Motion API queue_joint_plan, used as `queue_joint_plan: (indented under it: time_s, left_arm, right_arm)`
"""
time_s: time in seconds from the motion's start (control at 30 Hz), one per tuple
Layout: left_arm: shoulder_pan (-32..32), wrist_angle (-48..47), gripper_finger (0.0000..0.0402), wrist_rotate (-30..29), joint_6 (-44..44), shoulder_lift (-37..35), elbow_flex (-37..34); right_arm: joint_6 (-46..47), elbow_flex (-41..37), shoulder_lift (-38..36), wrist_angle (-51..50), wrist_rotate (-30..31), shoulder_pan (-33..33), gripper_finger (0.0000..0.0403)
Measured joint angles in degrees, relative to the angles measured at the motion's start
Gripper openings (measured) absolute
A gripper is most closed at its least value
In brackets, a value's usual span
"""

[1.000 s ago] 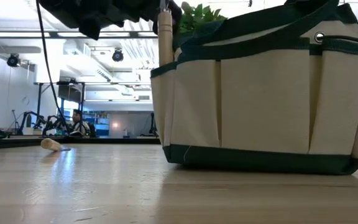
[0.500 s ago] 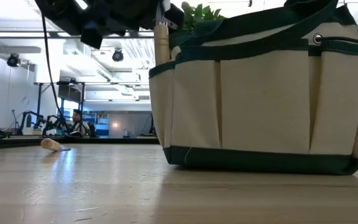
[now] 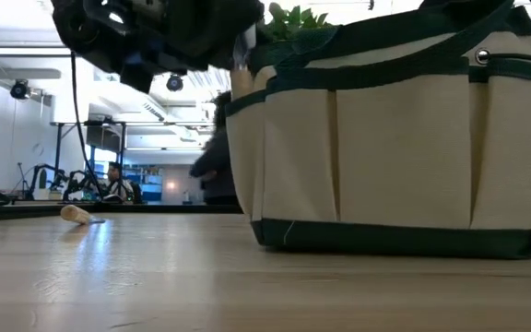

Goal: Pick & Place Garden tools in Gardening bag
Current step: Put the top right brown trowel into the green gardening bag

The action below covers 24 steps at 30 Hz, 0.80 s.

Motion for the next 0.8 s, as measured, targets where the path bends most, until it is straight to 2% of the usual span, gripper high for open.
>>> queue_joint_plan:
  time_s: [0.37, 0.8]
  left_arm:
    - [0.0, 2.94, 0.0001, 0.15, 1.5, 4.31, -0.04]
    - [0.04, 2.4, 0.0001, 1.58, 3.15, 4.87, -0.04]
  right_arm:
    - [0.0, -0.11, 0.04, 0.17, -0.01, -0.37, 0.0008]
    - [-0.35, -0.11, 0.04, 0.56, -0.02, -0.35, 0.0008]
